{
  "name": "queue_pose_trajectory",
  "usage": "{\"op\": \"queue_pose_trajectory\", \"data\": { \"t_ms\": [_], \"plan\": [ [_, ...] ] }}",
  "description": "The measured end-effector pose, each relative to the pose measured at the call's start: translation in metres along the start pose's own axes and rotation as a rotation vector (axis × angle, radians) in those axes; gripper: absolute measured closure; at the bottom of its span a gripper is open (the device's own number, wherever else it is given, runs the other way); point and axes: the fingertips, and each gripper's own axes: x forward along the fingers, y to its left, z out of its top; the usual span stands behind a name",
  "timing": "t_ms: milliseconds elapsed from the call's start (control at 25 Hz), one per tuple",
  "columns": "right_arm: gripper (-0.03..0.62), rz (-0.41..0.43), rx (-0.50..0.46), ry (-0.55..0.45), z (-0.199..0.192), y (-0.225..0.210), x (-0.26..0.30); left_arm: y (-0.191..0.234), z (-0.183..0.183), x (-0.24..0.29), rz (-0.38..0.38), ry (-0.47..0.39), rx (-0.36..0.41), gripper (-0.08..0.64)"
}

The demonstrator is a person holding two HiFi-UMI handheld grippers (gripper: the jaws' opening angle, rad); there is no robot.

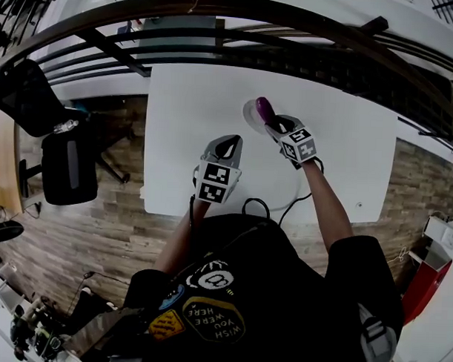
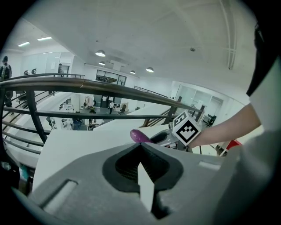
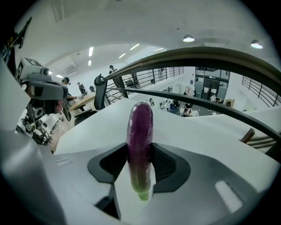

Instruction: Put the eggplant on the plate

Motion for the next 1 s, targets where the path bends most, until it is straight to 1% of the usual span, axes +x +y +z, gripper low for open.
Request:
{"op": "queue_pose_trajectory", "data": {
  "t_ms": [280, 400, 520, 680, 800, 920, 1000],
  "plan": [
    [0.414, 0.006, -0.027, 0.100, -0.025, -0.010, 0.026, 0.007, -0.008, -0.003, 0.024, 0.009, -0.017, 0.555],
    [0.414, 0.007, -0.035, 0.123, -0.026, -0.012, 0.037, 0.012, -0.012, -0.004, 0.032, 0.015, -0.024, 0.555],
    [0.414, 0.000, -0.072, 0.158, -0.027, -0.009, 0.041, 0.015, -0.014, -0.006, 0.035, 0.016, -0.031, 0.555],
    [0.411, -0.046, -0.134, 0.200, -0.029, -0.008, 0.044, 0.014, -0.013, -0.008, 0.031, 0.015, -0.029, 0.555],
    [0.410, -0.079, -0.150, 0.192, -0.030, -0.011, 0.041, 0.012, -0.009, -0.010, 0.023, 0.007, -0.020, 0.555],
    [0.405, -0.119, -0.088, 0.120, -0.025, -0.014, 0.019, 0.008, -0.008, -0.016, 0.019, -0.001, -0.013, 0.555],
    [0.380, -0.130, -0.040, 0.061, -0.019, -0.010, 0.002, 0.006, -0.008, -0.021, 0.016, -0.002, -0.011, 0.555]
  ]
}}
